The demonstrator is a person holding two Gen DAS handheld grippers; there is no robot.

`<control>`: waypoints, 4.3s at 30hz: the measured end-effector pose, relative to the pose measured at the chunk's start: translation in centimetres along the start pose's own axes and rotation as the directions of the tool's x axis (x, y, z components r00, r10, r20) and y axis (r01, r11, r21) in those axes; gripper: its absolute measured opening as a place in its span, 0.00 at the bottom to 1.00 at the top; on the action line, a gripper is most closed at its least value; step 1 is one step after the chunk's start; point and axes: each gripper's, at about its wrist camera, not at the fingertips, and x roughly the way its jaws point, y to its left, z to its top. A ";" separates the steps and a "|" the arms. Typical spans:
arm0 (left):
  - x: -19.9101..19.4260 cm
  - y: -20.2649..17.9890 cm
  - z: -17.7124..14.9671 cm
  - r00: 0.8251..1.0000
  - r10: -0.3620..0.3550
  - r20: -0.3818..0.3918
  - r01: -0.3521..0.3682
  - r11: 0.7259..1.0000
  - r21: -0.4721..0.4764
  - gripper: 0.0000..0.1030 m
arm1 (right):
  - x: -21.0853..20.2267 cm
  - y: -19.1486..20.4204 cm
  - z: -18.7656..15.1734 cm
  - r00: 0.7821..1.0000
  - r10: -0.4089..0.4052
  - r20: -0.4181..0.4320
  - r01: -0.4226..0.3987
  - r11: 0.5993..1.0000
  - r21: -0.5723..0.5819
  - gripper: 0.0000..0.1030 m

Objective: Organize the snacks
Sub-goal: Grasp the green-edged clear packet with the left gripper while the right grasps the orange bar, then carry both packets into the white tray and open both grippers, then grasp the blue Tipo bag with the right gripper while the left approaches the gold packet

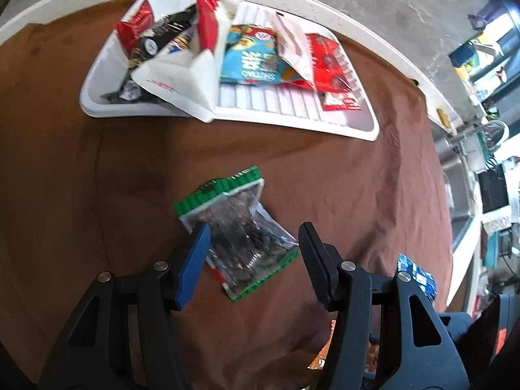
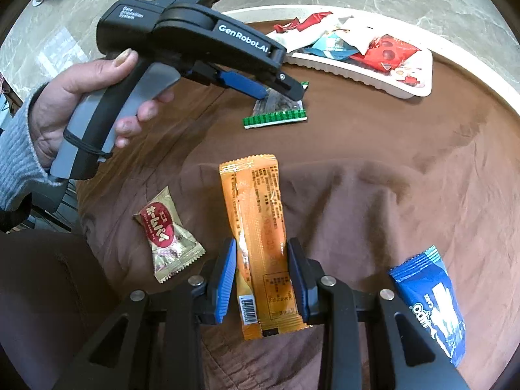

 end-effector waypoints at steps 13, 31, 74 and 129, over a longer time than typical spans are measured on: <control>1.5 -2.2 -0.3 0.993 0.116 0.032 -0.118 0.991 0.057 0.55 | 0.6 -0.5 0.3 1.000 0.022 0.001 -0.022 1.000 0.014 0.34; -1.3 -2.7 -2.1 0.995 -0.056 0.086 0.043 0.988 0.146 0.21 | 0.3 -1.8 0.0 0.999 0.028 0.023 -0.030 0.996 0.083 0.36; -3.8 7.3 14.8 0.978 -0.073 0.196 0.053 0.993 0.105 0.24 | 0.6 -17.8 19.9 0.961 -0.008 0.277 -0.136 0.858 0.496 0.36; -10.3 -3.1 -10.5 0.997 -0.071 0.028 0.056 0.932 0.359 0.53 | -7.9 -8.8 -1.2 0.983 -0.085 0.162 0.059 0.985 0.160 0.61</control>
